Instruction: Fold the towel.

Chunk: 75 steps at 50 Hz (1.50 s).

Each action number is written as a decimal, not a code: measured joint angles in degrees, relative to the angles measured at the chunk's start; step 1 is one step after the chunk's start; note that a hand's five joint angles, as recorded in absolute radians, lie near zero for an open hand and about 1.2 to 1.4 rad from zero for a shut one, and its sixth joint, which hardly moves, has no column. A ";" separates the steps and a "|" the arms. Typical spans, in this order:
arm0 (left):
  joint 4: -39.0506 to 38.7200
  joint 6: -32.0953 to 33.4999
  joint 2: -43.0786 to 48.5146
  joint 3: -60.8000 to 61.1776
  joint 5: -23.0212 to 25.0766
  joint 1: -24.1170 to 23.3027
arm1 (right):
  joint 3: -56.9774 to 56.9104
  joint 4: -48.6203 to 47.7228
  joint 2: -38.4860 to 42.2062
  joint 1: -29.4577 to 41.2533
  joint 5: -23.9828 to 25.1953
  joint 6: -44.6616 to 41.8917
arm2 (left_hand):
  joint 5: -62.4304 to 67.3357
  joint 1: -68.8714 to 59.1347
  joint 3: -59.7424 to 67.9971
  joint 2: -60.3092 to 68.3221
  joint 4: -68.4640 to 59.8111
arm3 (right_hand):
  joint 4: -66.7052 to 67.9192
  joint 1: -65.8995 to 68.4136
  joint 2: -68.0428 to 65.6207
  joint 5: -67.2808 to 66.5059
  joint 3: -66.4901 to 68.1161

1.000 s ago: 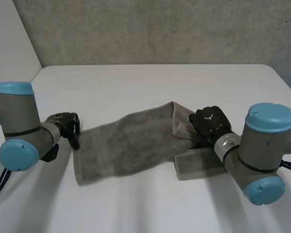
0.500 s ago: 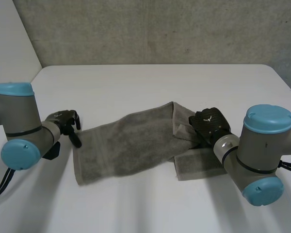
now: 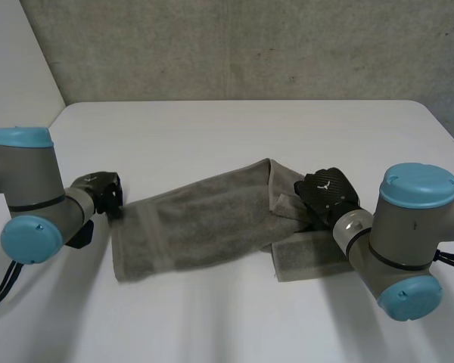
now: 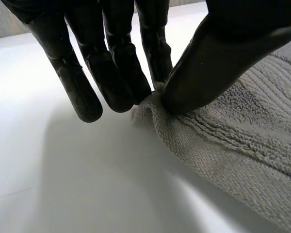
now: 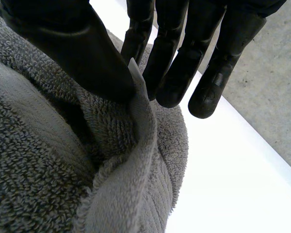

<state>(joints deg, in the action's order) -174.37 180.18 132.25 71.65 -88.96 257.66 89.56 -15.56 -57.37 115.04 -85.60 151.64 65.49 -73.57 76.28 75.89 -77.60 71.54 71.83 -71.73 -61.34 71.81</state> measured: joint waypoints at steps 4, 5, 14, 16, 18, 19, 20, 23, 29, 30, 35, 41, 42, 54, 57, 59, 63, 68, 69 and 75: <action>-0.12 -0.08 -1.25 0.98 0.14 -0.04 | 0.00 0.00 0.04 -0.02 0.00 -0.02 | 0.00 0.00 0.00 0.00 0.00 | -0.41 -0.27 0.38 0.14 -0.34; -0.16 -0.08 -1.48 1.18 0.17 -0.05 | 0.00 0.00 0.04 -0.02 0.00 -0.03 | 0.00 0.00 0.00 0.01 0.00 | -0.42 -0.29 0.50 0.22 -0.44; -0.24 -0.09 -1.89 1.80 0.20 -0.13 | 0.00 0.00 0.05 -0.03 0.00 -0.03 | 0.00 0.00 0.07 0.21 -0.02 | -0.54 -0.45 0.58 0.34 -0.47; -0.23 -0.11 -1.93 1.79 0.20 -0.14 | 0.01 0.00 0.05 -0.03 0.00 -0.03 | 0.00 0.00 0.07 0.22 -0.08 | -0.68 -0.60 0.59 0.50 -0.52; -0.21 -0.17 -2.03 1.80 0.22 -0.16 | 0.00 0.00 0.05 -0.02 0.00 -0.03 | 0.00 0.00 0.07 0.22 -0.25 | -0.69 -0.60 0.59 0.55 -0.69; -0.20 -0.18 -2.08 1.80 0.22 -0.17 | -0.01 0.00 0.05 -0.01 0.00 -0.03 | 0.00 0.00 0.07 0.22 -0.25 | -0.69 -0.60 0.60 0.54 -0.70; -0.17 -0.22 -2.23 1.83 0.27 -0.20 | -0.03 0.01 0.03 -0.01 0.00 0.00 | 0.00 0.00 0.07 0.22 -0.25 | -0.69 -0.60 0.60 0.54 -0.70; -0.09 -0.25 -2.68 1.89 0.61 -0.35 | -0.16 0.14 -0.08 -0.02 0.08 0.18 | 0.00 0.00 0.10 0.22 -0.25 | 0.01 -0.22 0.07 -0.21 -0.29; -0.22 0.01 -4.47 1.45 4.02 -0.60 | -1.52 0.61 -2.22 -0.34 1.88 1.12 | 0.00 0.00 0.34 0.47 -0.25 | 5.51 3.90 -4.34 -5.42 5.41; -0.35 0.10 -4.81 0.93 4.89 -0.59 | -2.24 0.57 -3.01 -0.44 2.74 1.29 | 0.00 -0.01 0.34 0.50 -0.25 | 5.53 3.93 -4.34 -5.42 5.46; -1.65 0.29 -4.90 -6.21 7.58 -0.61 | -8.91 -0.69 -5.90 -1.23 8.52 3.54 | 0.00 -0.22 0.42 0.56 -0.27 | 5.61 4.35 -4.37 -5.42 5.54; -3.97 -0.11 -3.17 -22.62 7.02 -0.69 | -20.75 -9.30 -7.38 -3.31 13.18 14.42 | 0.00 -0.24 0.60 0.65 -0.28 | 5.62 4.45 -4.59 -5.42 5.64; -4.70 -0.32 -3.03 -25.72 6.42 -0.70 | -22.11 -12.12 -7.67 -3.73 13.55 17.19 | 0.00 -0.25 0.60 0.68 -0.28 | 5.62 4.46 -4.80 -5.42 5.66; -16.22 -7.48 -7.76 -36.06 2.06 0.33 | -19.13 -41.06 -12.39 -8.80 19.54 42.72 | 0.00 -0.35 0.61 0.76 -0.31 | 5.64 4.64 -4.80 -5.42 5.72; -17.35 -9.33 -9.81 -30.34 2.68 1.56 | -16.30 -41.54 -13.38 -10.48 22.23 45.84 | 0.00 -0.38 0.61 0.80 -0.49 | 5.64 4.65 -4.80 -5.42 5.73; -17.68 -10.17 -11.56 -23.15 4.14 3.05 | -14.22 -38.56 -13.87 -12.08 25.81 47.73 | 0.00 -0.39 0.62 0.84 -0.50 | 5.64 4.67 -4.80 -5.42 5.74; -18.17 -10.34 -14.36 -7.70 10.13 5.69 | -12.85 -24.29 -13.23 -15.41 34.04 47.62 | 0.00 -0.42 0.72 0.89 -0.51 | 5.64 4.74 -4.80 -5.42 5.74; -18.92 -9.53 -16.52 7.30 18.27 8.32 | -13.57 -5.81 -10.58 -18.12 40.66 40.48 | 0.00 -0.43 0.86 1.01 -0.52 | 5.65 4.95 -4.81 -5.43 5.75; -19.13 -9.10 -17.08 11.01 20.38 9.13 | -13.86 -0.58 -9.59 -18.58 41.80 36.83 | 0.00 -0.44 0.87 1.02 -0.52 | 5.65 4.96 -4.81 -5.43 5.75; -19.75 -5.11 -19.49 25.39 28.64 12.70 | -14.49 22.74 -4.21 -20.03 43.31 10.63 | 0.00 -0.45 0.89 1.06 -0.52 | 5.66 4.99 -4.81 -5.43 5.79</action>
<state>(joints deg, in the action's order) -194.12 175.06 112.77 97.04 -60.32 270.36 75.07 7.18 -61.58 95.01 -42.29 162.27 65.50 -74.02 77.17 76.95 -78.12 77.20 76.81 -76.54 -66.77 77.59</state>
